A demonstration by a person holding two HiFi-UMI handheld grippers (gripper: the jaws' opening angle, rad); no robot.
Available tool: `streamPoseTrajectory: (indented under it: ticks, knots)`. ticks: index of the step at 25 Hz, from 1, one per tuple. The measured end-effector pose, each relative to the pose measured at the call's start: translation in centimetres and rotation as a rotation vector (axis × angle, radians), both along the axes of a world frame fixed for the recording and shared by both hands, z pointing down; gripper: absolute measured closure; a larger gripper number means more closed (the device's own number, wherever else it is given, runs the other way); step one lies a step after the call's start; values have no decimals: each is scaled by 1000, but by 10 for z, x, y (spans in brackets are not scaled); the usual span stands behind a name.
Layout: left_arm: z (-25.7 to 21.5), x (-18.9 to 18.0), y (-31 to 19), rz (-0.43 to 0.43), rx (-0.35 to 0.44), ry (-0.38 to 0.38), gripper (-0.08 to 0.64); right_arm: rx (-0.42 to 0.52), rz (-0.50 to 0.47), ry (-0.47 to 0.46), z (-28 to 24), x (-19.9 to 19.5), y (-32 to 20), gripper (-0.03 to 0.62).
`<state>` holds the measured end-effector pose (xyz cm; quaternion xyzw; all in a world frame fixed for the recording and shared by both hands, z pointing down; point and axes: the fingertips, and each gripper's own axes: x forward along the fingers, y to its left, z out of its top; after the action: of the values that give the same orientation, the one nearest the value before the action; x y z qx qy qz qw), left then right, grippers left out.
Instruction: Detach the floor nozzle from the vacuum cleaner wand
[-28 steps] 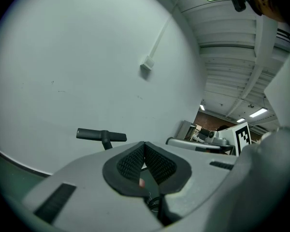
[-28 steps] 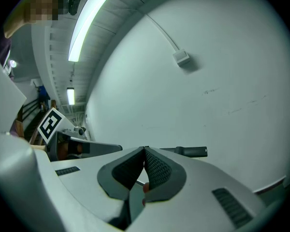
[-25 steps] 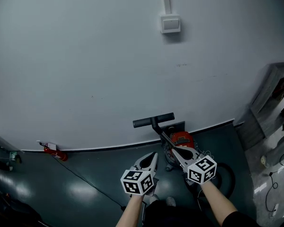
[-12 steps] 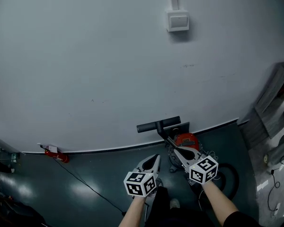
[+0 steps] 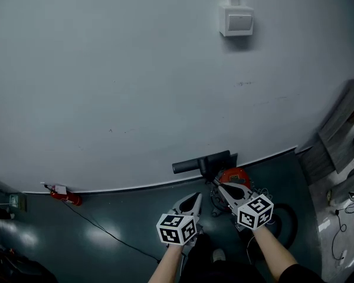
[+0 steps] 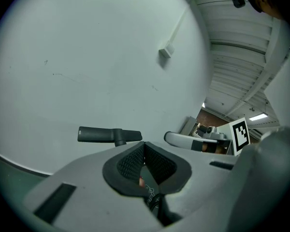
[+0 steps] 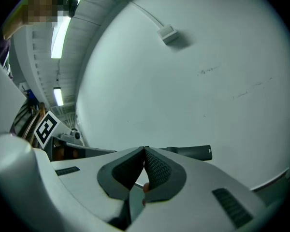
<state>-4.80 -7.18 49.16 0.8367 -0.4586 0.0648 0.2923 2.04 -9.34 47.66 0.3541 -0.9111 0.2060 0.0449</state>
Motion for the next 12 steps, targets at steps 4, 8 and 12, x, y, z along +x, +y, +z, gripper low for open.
streamPoseTrajectory:
  ticks: [4,8,12]
  knots:
    - [11,-5,-19,22,-19,13,555,-19,22,14,11,-6,-20,574]
    - [20,-10,-36,46,-46,32,555,-37,51,31,16,-9,-36,574]
    - [22,-11,-49,66,-61,43,555,-41,83,38,14,-4,-51,574]
